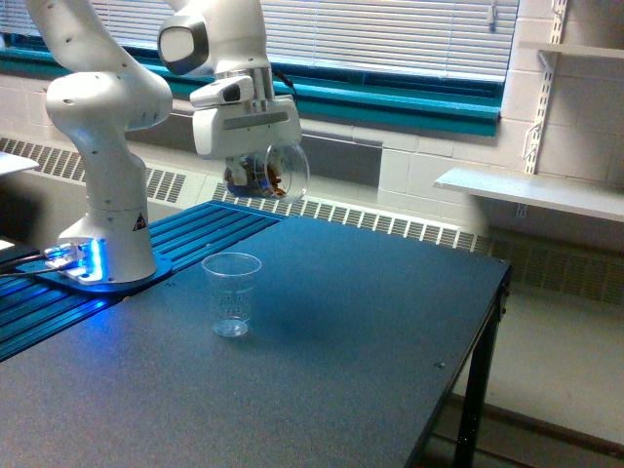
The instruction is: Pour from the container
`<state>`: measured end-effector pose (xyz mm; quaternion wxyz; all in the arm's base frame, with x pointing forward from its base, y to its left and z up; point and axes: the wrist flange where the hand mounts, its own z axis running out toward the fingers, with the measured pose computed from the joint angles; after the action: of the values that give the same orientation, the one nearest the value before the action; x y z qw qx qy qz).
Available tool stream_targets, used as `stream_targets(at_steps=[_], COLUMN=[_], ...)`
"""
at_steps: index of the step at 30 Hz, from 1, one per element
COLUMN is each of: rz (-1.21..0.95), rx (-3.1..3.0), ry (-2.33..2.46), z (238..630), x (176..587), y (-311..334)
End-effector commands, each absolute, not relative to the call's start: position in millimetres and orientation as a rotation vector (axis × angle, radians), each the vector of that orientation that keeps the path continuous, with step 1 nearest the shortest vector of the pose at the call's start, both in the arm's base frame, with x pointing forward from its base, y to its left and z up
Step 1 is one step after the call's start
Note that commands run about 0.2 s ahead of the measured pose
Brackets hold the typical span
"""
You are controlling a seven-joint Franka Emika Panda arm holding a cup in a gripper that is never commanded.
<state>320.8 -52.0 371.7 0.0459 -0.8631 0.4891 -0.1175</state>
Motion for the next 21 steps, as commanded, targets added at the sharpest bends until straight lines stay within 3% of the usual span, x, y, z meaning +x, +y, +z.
stream_targets(at_steps=[1,21], rz=[-0.341,-0.341], rx=[-2.649,-2.613], ry=[1.501,1.520], z=[371,394], x=[312,319], y=[-62,-73])
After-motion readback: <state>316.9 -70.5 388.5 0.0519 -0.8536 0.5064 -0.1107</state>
